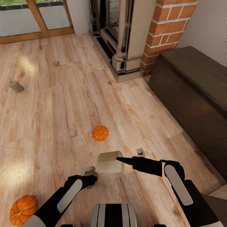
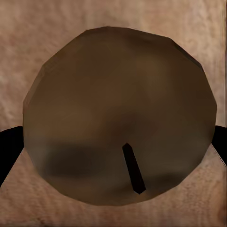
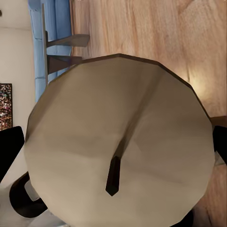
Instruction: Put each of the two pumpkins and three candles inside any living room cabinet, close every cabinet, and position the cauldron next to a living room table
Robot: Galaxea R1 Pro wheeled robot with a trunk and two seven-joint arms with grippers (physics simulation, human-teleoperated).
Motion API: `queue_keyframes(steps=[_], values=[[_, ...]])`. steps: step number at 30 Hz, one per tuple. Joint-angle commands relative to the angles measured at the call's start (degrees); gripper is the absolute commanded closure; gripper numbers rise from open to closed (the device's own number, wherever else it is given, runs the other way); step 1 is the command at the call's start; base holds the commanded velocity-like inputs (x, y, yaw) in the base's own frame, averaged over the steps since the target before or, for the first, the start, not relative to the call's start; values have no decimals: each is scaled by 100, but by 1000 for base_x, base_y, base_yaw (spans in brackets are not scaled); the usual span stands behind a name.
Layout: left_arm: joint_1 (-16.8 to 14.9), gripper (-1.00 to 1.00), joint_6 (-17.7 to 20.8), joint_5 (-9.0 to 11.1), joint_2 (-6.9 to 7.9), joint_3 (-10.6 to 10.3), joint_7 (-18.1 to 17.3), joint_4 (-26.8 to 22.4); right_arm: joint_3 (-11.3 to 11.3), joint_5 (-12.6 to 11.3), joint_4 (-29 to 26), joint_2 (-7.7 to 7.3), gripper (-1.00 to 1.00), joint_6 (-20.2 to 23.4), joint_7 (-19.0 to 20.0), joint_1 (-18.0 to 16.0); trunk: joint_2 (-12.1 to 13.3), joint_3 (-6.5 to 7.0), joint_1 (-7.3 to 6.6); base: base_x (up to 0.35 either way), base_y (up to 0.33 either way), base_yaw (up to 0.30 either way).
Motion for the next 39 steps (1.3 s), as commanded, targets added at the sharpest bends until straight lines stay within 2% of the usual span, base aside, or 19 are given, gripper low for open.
queue_keyframes(steps=[1, 12, 16, 21, 23, 25, 27, 30, 35, 39], values=[[-4, 100, 2, 60, 6, -15, 63, -8, 2, 34, -1, -3, 100, 10, 35, -3, 0, 19, -3, 0, 0, 0], [-4, 100, 12, 69, 75, 105, 57, -26, -6, 13, 18, -3, 100, 7, 37, -3, 15, 263, -32, 0, 0, 0], [-4, 100, 45, 75, 113, 332, 42, -104, -7, 14, 158, -3, 100, 3, 19, -3, 20, 352, -42, 0, 0, 0], [-4, 100, 92, 144, 359, 478, 39, -303, -13, 14, 419, -3, 100, -1, -83, -3, 27, 462, -55, 0, 0, 0], [-4, 100, 116, 174, 525, 491, 43, -439, -15, 14, 504, 0, 100, 0, -283, -3, 29, 507, -60, 0, 0, 0], [-4, 100, 134, 237, 614, 499, 48, -507, -15, 14, 533, 5, 100, 4, -579, -3, 32, 551, -65, 0, 0, 0], [-4, 100, 276, 378, 685, 506, 54, -592, -15, 9, 541, 34, 100, 10, -1034, -3, 35, 595, -70, 0, 0, 0], [-4, 100, 602, 533, 725, 509, 70, -741, -15, 6, 533, 54, 100, 14, -1606, -3, 39, 662, -78, 0, 0, 0], [-4, 100, 737, 608, 733, 506, 102, -836, -9, 25, 466, 51, 100, 30, -2389, -3, 46, 773, -91, 0, 0, 0], [-4, 100, 924, 717, 729, 565, 137, -852, 5, 45, 425, 44, 100, 33, -3329, -3, 51, 861, -101, 0, 0, 0]])
